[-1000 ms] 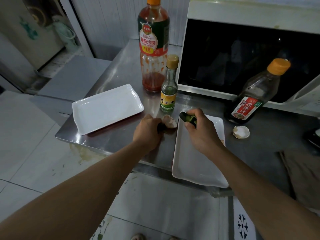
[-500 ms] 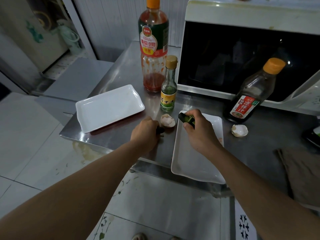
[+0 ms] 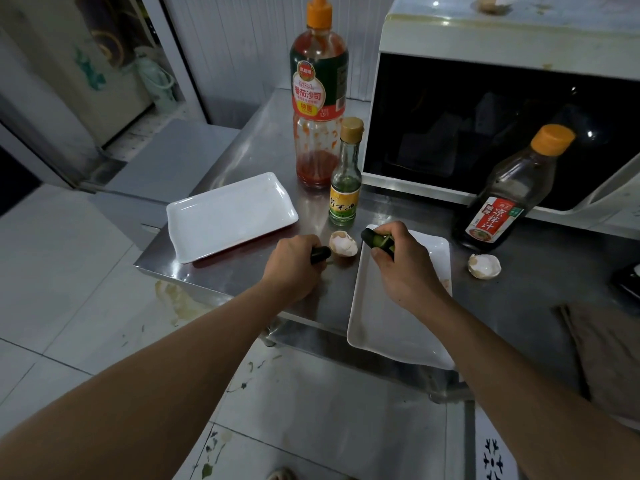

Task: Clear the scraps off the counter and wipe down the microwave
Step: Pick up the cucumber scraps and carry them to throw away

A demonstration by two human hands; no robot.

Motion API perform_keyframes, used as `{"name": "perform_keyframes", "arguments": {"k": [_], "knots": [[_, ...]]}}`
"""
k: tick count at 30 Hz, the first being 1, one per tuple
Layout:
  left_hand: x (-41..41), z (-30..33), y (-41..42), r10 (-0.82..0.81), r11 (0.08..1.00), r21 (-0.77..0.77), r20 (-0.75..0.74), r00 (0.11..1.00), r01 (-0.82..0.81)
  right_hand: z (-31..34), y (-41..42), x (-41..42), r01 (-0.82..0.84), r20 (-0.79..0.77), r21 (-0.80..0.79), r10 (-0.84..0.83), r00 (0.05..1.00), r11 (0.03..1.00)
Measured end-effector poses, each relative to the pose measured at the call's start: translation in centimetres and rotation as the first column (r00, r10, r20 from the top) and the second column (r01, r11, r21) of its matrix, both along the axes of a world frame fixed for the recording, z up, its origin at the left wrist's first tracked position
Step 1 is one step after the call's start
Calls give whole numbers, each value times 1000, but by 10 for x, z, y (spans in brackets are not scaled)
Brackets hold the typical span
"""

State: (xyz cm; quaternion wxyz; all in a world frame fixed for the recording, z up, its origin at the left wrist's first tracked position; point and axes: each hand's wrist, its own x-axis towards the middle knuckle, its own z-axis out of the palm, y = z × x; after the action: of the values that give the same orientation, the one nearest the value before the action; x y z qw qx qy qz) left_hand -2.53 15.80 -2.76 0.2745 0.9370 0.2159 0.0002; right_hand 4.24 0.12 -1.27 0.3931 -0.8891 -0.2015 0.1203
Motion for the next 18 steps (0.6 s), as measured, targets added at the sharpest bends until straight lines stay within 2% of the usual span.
{"name": "perform_keyframes", "arguments": {"k": [5, 18], "knots": [[1, 21, -8, -7, 1000, -19, 69, 998, 8, 15, -3, 2, 4, -4, 14, -4, 1000, 1000], [0, 97, -33, 14, 999, -51, 140, 990, -7, 84, -38, 4, -5, 108, 33, 2, 994, 999]]}}
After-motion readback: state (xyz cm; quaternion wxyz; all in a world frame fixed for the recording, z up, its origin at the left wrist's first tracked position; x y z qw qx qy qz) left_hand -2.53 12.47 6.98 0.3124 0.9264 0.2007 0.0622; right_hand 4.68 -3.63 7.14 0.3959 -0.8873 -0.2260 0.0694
